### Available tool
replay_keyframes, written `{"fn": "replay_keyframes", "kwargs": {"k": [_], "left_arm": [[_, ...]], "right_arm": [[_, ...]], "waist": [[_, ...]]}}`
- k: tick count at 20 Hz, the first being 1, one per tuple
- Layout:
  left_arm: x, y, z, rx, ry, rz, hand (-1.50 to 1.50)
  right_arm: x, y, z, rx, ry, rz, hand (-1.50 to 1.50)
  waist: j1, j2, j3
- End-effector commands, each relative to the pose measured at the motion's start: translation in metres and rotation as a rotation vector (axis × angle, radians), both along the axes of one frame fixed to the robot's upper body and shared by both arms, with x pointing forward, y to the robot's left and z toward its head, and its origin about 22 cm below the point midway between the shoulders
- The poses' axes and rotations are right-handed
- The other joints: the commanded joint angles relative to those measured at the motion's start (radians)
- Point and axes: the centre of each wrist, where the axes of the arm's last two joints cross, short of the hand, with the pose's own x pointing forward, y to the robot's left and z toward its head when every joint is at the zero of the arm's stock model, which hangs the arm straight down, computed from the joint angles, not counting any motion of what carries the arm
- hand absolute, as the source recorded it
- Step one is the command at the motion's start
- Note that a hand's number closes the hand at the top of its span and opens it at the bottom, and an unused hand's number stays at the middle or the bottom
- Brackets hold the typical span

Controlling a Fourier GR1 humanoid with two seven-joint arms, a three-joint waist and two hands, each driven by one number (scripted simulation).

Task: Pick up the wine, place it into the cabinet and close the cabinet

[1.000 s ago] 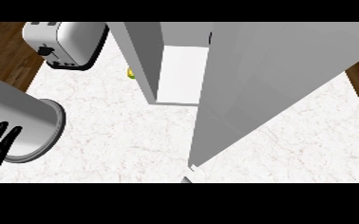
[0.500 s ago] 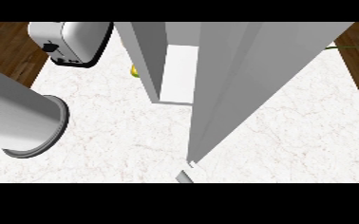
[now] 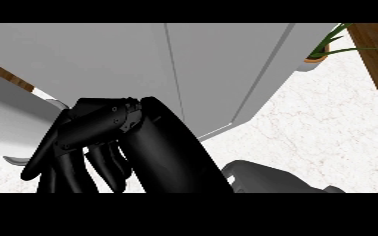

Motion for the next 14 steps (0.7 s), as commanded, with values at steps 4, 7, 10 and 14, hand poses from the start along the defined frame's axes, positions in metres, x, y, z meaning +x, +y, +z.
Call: {"fn": "replay_keyframes", "kwargs": {"k": [4,7,10,14], "left_arm": [[-0.011,0.024,-0.004,-0.023,-0.044,0.016,-1.50],[-0.003,0.026,0.006,-0.013,-0.051,0.006,-1.50],[-0.002,0.026,0.007,-0.023,-0.053,-0.015,-1.50],[0.000,0.020,0.007,-0.019,-0.050,-0.010,-1.50]], "right_arm": [[0.068,0.016,0.017,-0.019,0.036,0.031,1.50],[0.098,0.018,0.042,-0.039,0.025,0.067,1.50],[0.103,0.022,0.015,-0.148,0.145,0.249,1.50],[0.110,0.029,0.004,-0.370,0.228,0.485,1.50]], "waist": [[-0.011,0.003,0.001],[-0.007,0.007,0.001],[0.000,0.011,0.001],[0.011,0.014,0.001]]}}
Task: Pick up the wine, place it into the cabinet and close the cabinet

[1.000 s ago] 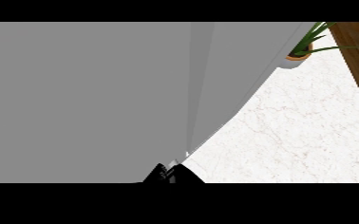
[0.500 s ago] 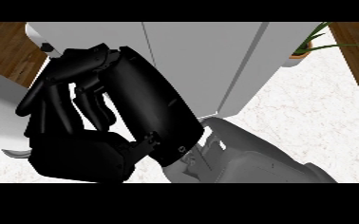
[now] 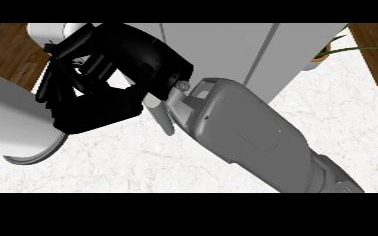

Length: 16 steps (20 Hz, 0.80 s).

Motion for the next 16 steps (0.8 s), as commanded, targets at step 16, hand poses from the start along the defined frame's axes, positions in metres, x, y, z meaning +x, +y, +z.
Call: {"fn": "replay_keyframes", "kwargs": {"k": [16], "left_arm": [[-0.009,0.029,0.003,-0.022,-0.047,0.053,-1.50]], "right_arm": [[0.081,-0.005,-0.051,-0.087,0.289,0.372,1.50]], "waist": [[-0.024,-0.007,0.002]]}}
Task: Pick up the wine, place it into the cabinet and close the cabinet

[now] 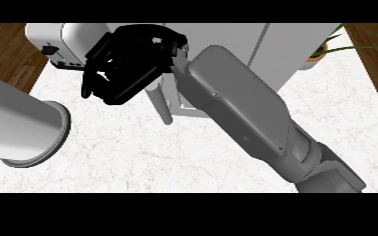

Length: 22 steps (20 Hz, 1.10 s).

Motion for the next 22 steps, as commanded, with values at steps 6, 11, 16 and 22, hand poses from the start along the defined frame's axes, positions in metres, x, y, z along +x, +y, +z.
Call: {"fn": "replay_keyframes", "kwargs": {"k": [6,11,16,22], "left_arm": [[0.008,0.004,0.011,0.002,-0.080,0.041,-1.50],[0.012,0.018,0.023,0.026,-0.098,0.036,-1.50],[0.008,0.010,0.009,0.016,-0.086,0.057,-1.50],[0.010,0.005,0.011,0.025,-0.075,0.011,-1.50]], "right_arm": [[0.034,-0.017,-0.019,0.078,0.083,-0.031,1.50],[0.053,-0.052,-0.020,0.113,0.062,-0.126,1.50],[0.060,-0.073,-0.011,0.126,-0.026,-0.303,1.50],[0.064,-0.084,-0.003,0.176,-0.068,-0.365,1.50]], "waist": [[-0.017,0.003,0.003],[-0.009,0.011,0.002],[-0.037,0.010,0.001],[-0.033,0.017,0.000]]}}
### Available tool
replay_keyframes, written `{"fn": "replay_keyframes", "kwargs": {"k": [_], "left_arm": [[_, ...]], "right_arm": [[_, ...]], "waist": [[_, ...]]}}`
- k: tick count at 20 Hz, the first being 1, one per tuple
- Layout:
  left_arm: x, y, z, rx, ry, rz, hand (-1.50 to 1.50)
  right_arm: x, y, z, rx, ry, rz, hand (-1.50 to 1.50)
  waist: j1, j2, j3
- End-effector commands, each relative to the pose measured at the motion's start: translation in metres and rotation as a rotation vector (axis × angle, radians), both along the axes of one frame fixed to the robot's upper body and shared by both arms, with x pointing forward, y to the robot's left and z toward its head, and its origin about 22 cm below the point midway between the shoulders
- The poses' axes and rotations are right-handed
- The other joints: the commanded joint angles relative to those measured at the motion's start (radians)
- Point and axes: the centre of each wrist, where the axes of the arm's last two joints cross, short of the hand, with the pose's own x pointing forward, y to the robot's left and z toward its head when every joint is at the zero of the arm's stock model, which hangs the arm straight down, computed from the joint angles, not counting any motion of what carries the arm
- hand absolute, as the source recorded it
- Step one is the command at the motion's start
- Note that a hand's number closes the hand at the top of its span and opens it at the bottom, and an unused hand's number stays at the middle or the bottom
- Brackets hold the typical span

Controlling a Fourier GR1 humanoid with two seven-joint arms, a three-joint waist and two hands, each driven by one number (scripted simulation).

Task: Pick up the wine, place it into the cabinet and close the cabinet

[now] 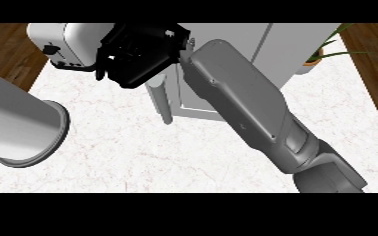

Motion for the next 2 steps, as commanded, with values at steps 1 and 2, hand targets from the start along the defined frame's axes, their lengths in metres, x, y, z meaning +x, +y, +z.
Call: {"fn": "replay_keyframes", "kwargs": {"k": [1,2], "left_arm": [[0.0103,0.0010,0.0075,0.017,-0.054,-0.004,-1.50],[0.0113,0.0026,0.0122,0.019,-0.051,-0.016,-1.50]], "right_arm": [[0.0372,-0.0700,0.0037,0.071,-0.008,-0.335,1.50],[0.0390,-0.0749,0.0055,0.062,-0.017,-0.348,1.50]], "waist": [[-0.048,0.040,0.028],[-0.048,0.040,0.029]]}}
